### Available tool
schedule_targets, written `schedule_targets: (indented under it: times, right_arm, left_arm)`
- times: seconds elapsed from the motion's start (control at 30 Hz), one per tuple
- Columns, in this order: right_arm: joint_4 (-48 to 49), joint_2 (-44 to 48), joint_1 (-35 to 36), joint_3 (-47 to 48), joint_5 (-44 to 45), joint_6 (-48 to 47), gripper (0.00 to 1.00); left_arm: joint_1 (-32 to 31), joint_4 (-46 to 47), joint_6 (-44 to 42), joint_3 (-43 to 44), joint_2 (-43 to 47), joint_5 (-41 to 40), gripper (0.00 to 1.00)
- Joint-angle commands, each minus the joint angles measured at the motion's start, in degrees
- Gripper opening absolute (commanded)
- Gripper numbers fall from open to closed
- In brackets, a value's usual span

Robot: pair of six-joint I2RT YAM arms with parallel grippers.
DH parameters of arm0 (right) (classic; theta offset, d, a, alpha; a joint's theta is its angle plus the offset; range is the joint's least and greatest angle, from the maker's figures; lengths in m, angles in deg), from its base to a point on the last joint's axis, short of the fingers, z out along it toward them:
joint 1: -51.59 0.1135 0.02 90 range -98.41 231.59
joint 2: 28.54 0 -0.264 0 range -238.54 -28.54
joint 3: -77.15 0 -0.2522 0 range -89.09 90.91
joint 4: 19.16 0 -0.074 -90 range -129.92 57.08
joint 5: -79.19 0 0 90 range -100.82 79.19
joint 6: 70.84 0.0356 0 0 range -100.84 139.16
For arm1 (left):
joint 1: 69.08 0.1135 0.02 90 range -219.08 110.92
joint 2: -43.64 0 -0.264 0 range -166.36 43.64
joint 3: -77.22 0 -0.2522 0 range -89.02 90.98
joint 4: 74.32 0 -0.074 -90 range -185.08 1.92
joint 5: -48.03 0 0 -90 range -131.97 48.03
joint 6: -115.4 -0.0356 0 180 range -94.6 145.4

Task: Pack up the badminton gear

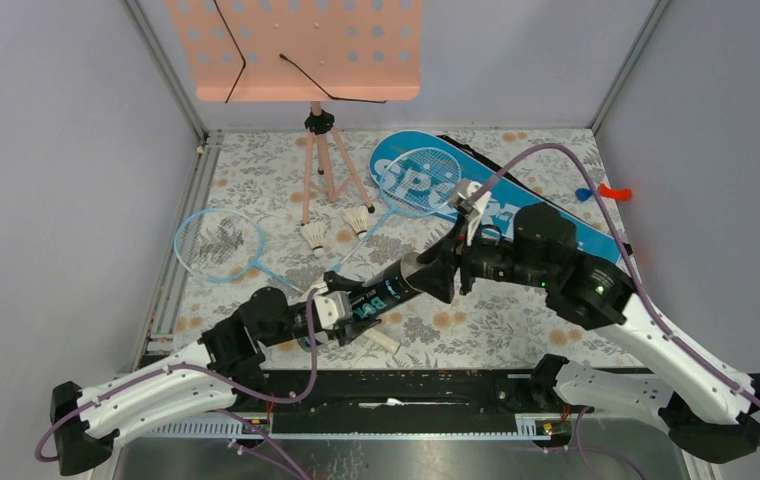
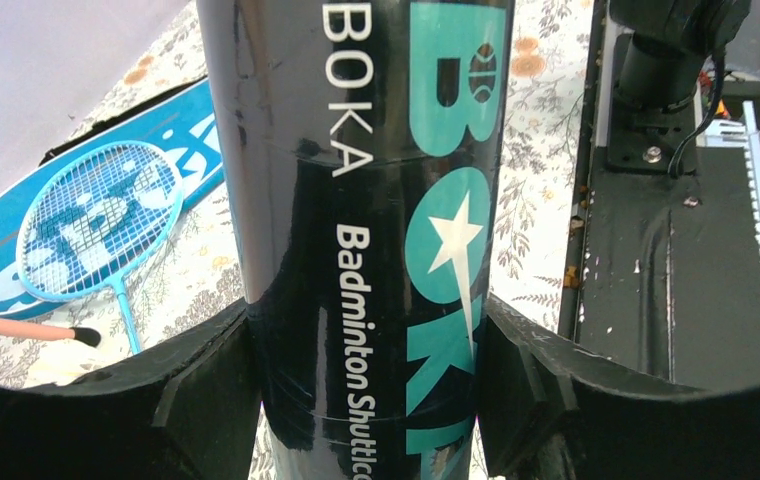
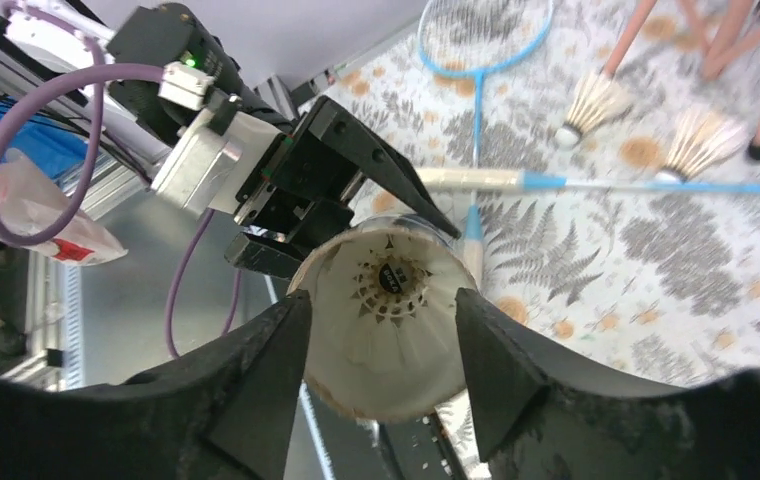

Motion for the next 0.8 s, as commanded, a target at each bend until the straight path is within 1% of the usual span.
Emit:
schedule_targets:
  times: [0.0,0.13,0.17,0.3,0.37,0.4,0.43,0.53,0.57,0.67,0.7,0.77]
  right_arm:
    - [1.1,4.9,1.7,4.4,7.5,-4.7,0.72]
    - [5.1,10.0,1.7,3.4,13.3,-5.1,0.96]
    - [6.2,11.6,1.7,2.6,13.8,-5.5,0.99]
    - [11.9,15.3,1.7,-2.3,13.9,-6.3,1.00]
    - [14.7,16.7,1.7,-5.6,12.8,-7.0,1.00]
    - [16.3,17.4,1.7,-7.6,12.5,-7.3,1.00]
    - [18.1,18.1,1.7,-9.7,12.3,-7.7,1.00]
    - [28.5,19.5,1.7,-19.1,11.2,-6.6,1.00]
    - [33.2,19.3,1.7,-22.7,9.4,-6.4,1.00]
    - [46.9,15.7,1.7,-31.1,1.4,-3.8,1.00]
    - [49.8,13.6,1.7,-31.8,-1.0,-3.2,1.00]
    - [51.9,8.3,1.7,-31.5,-4.1,-2.2,1.00]
  left_arm:
    - [-1.2,7.6,1.5,0.3,3.2,-0.7,0.11]
    - [-1.2,8.5,3.0,-0.8,6.0,-5.2,0.11]
    - [-1.2,8.7,3.3,-1.0,6.9,-6.4,0.11]
    - [-1.2,10.7,6.4,-1.6,10.0,-11.8,0.11]
    - [-1.2,12.9,9.9,-1.6,11.2,-17.4,0.16]
    - [-1.2,14.4,14.0,-1.2,11.7,-20.9,0.17]
    - [-1.2,15.2,18.4,-0.3,11.8,-23.5,0.16]
    - [-1.2,19.2,28.4,0.8,10.9,-27.3,0.16]
    - [-1.2,20.2,31.0,1.1,10.1,-27.9,0.16]
    - [-1.2,21.1,33.3,3.5,6.3,-28.1,0.18]
    - [-1.2,20.8,33.5,4.6,4.5,-28.0,0.18]
    - [-1.2,20.0,34.0,6.7,1.1,-27.2,0.17]
